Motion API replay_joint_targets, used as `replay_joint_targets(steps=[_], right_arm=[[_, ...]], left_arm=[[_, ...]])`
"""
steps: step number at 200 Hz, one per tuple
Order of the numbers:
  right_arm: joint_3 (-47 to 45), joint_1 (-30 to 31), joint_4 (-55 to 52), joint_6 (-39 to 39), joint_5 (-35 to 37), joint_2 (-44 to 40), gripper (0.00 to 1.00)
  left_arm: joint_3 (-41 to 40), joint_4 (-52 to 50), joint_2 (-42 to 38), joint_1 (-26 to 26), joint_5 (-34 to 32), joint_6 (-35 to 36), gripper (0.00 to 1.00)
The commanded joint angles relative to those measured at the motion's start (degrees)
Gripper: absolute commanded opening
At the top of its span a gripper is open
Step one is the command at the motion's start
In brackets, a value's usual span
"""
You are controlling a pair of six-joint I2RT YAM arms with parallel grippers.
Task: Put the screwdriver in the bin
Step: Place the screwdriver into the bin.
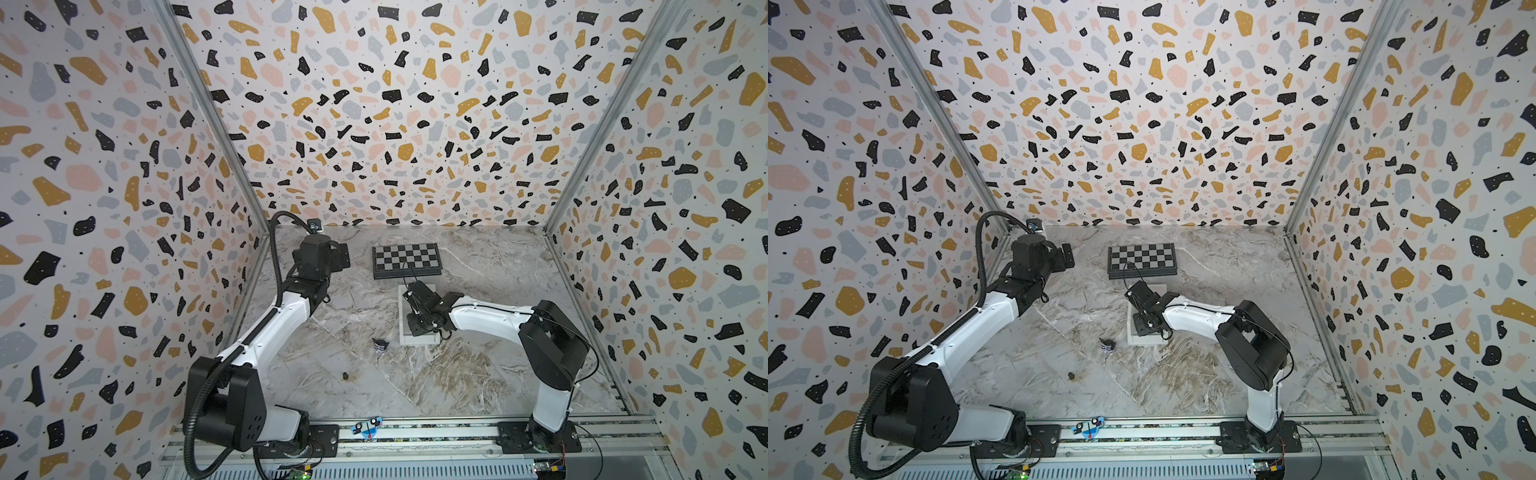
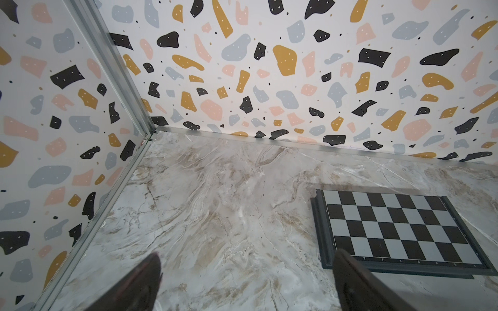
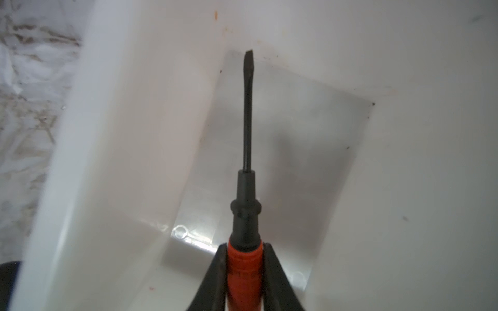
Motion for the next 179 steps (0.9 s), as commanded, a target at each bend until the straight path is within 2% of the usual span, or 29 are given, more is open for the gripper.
replay_joint_targets(steps=[1, 27, 154, 179], right_arm=[[2.5, 0.2, -0.2, -0.8, 0.8, 0.1, 0.27], [2.8, 0.2, -0.3, -0.8, 1.2, 0.4, 0.31], [8.0, 0.0, -2.9, -1.8, 3.2, -5.3, 0.31], [7.5, -0.7, -0.7, -2.7, 2.7, -7.4, 0.31]], left_arm=[[-0.9, 0.9, -1.2, 0.0, -0.6, 0.6, 1.0], [-0.8, 0.9, -1.1, 0.1, -0.6, 0.6, 1.0], [-0.8, 0.8, -0.9, 0.0, -1.0, 0.8, 1.0], [-0.5, 0.5, -1.3, 0.0, -1.1, 0.9, 1.0]])
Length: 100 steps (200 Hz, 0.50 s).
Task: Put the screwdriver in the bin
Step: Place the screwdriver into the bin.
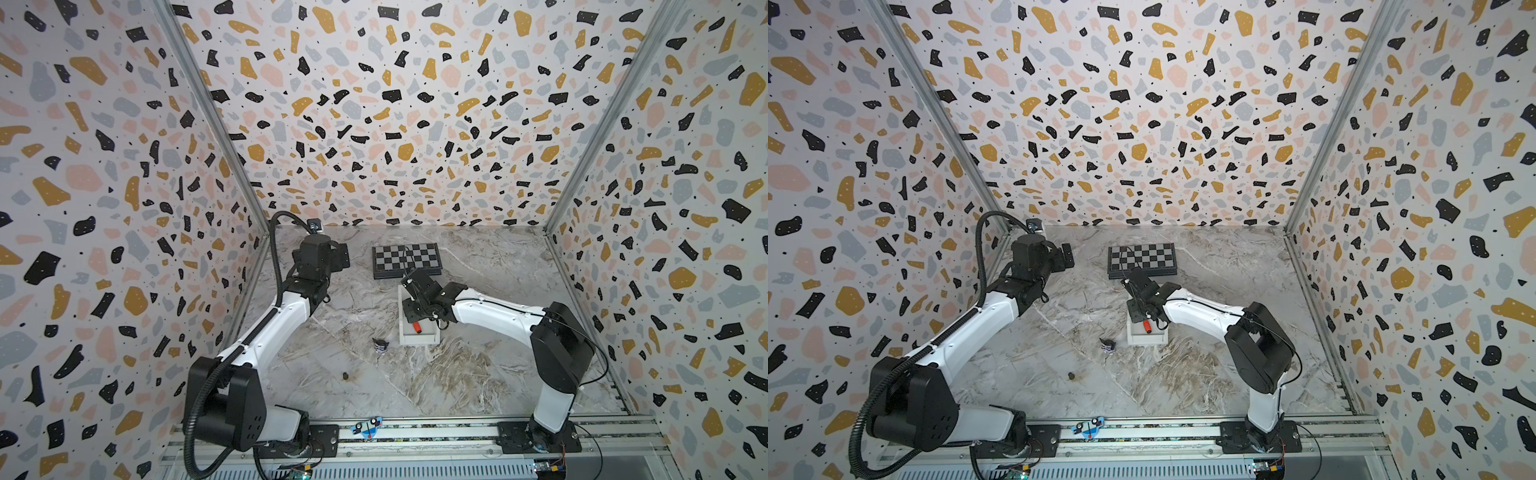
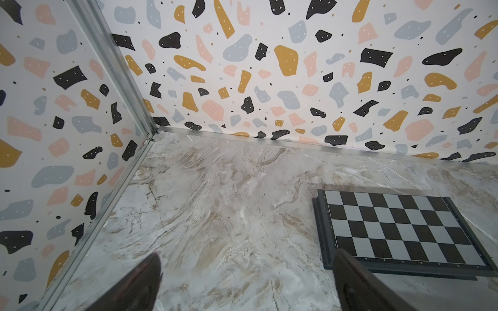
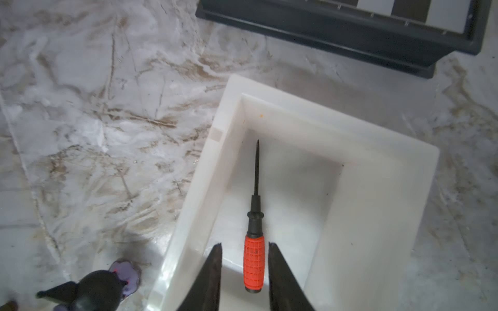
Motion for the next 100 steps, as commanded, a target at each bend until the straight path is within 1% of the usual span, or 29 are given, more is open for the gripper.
replay_joint_targets(steps=[1, 45, 74, 100], right_arm=[[1.2, -0.5, 0.3, -1.3, 0.8, -4.2, 0.31], [2.7, -3.6, 1.8, -2.0, -0.4, -5.3, 0.34], [1.6, -6.7, 3.3, -3.1, -0.6, -8.4, 0.37], [0.8, -9.3, 3.8, -4.3, 0.0, -11.0, 0.4]], left_arm=[[-0.5, 0.4, -1.3, 0.0, -0.7, 0.9, 1.0], [-1.3, 1.4, -3.4, 0.2, -1.4, 1.1, 1.0], [-2.7, 3.0, -4.9, 0.2, 0.2, 1.5, 1.0], [-4.0, 4.7, -5.8, 0.2, -0.1, 1.4, 1.0]])
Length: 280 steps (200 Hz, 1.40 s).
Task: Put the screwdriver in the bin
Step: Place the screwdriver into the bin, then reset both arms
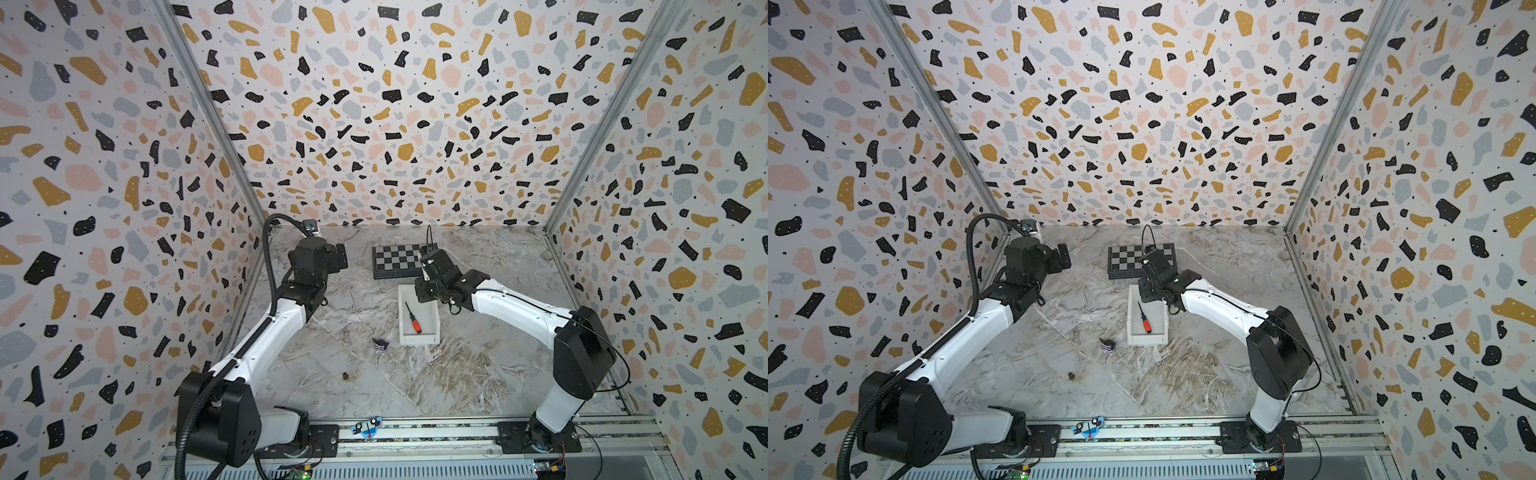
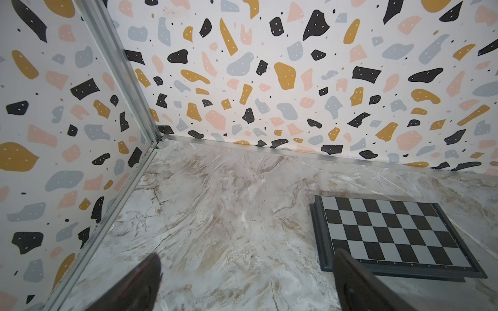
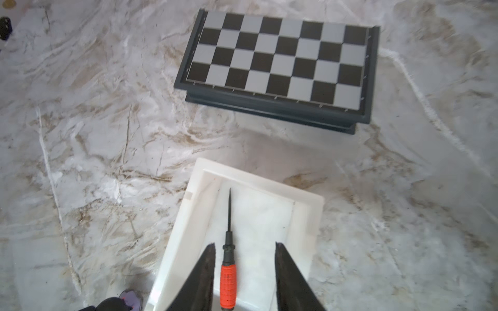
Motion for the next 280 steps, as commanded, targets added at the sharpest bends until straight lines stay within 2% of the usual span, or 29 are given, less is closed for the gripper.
replay_joint_targets(steps=[1, 69, 118, 137, 185, 225, 280], right_arm=[[0.0, -2.1, 1.2, -1.8, 0.7, -5.1, 0.4], [-5.7, -5.2, 4.0, -2.1, 0.4, -11.4, 0.46], [-7.1, -8.0, 4.7, -4.8, -2.4, -13.0, 0.48], [-7.0, -9.4, 4.7, -5.7, -3.4, -13.5, 0.5], [-8.8, -13.9, 5.0, -7.3, -4.9, -16.0, 0.53], [-9.8, -18.9, 4.1, -8.8, -7.2, -18.5, 0.59], [-13.0, -25.9, 3.7, -10.2, -8.4, -22.4, 0.75]], left_arm=[[-1.3, 3.4, -1.2, 0.2, -0.1, 1.1, 1.0], [-2.2, 4.3, -1.6, 0.2, -0.2, -0.8, 1.0], [-4.9, 9.2, -4.5, 0.2, 3.5, -9.6, 1.0], [-6.0, 9.7, -5.1, 0.3, 5.4, -10.5, 1.0], [-8.1, 8.8, -6.9, 0.9, 4.1, -8.4, 1.0], [-13.1, 15.4, -11.0, 1.3, 2.0, -6.9, 1.0], [-14.3, 13.9, -14.7, 2.0, -1.8, -1.1, 1.0]])
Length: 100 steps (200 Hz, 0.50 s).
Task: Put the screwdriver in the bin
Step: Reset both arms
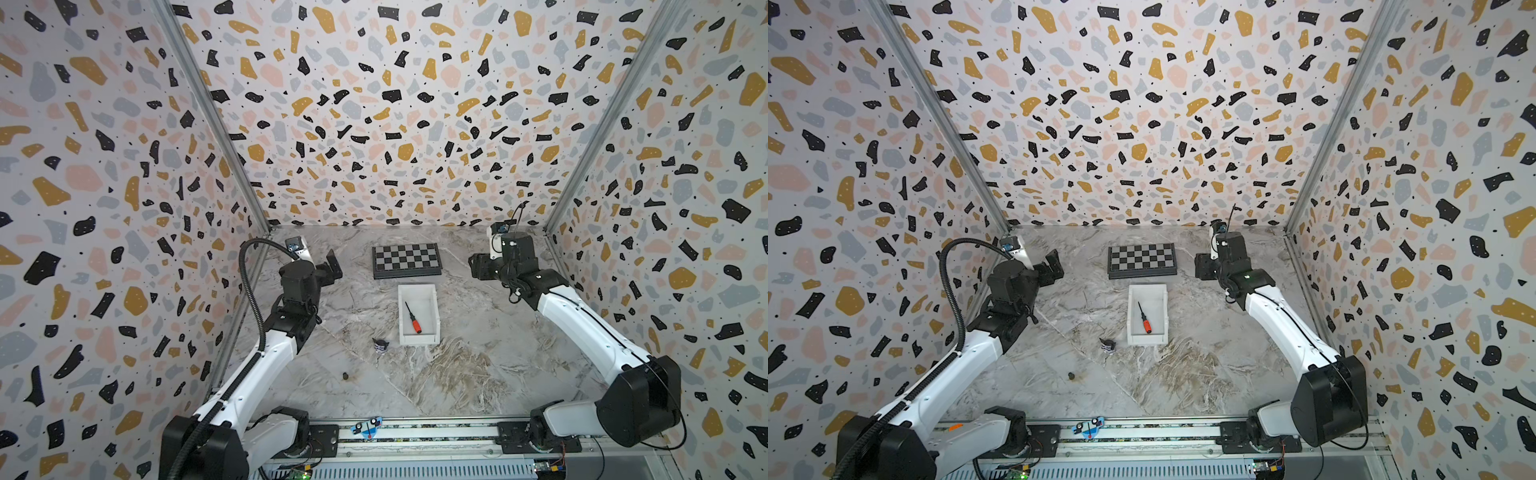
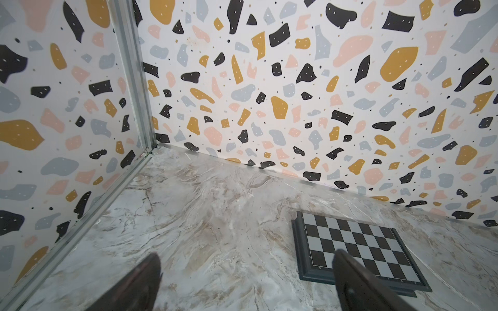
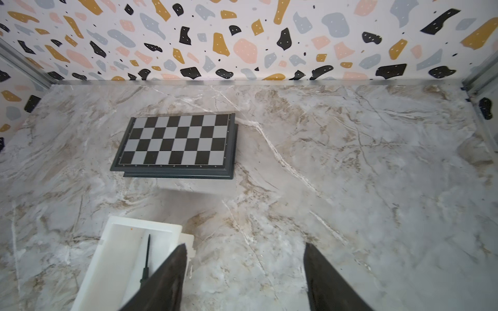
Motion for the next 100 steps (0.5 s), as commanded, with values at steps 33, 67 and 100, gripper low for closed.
replay_joint_targets(steps=[33, 67, 100], right_arm=[[-2.3, -6.0, -2.1, -0.2, 0.4, -4.3, 0.84], [-3.6, -9.2, -1.6, -0.1, 0.0, -7.1, 0.96], [-5.3, -12.3, -0.7, -0.5, -4.5, -8.3, 0.99]], left_arm=[[-5.2, 8.3, -5.3, 1.5, -3.8, 5.6, 1.0], [-7.7, 9.2, -7.4, 2.9, -6.3, 7.4, 1.0], [-10.8, 10.7, -10.0, 3.0, -8.7, 9.8, 1.0]])
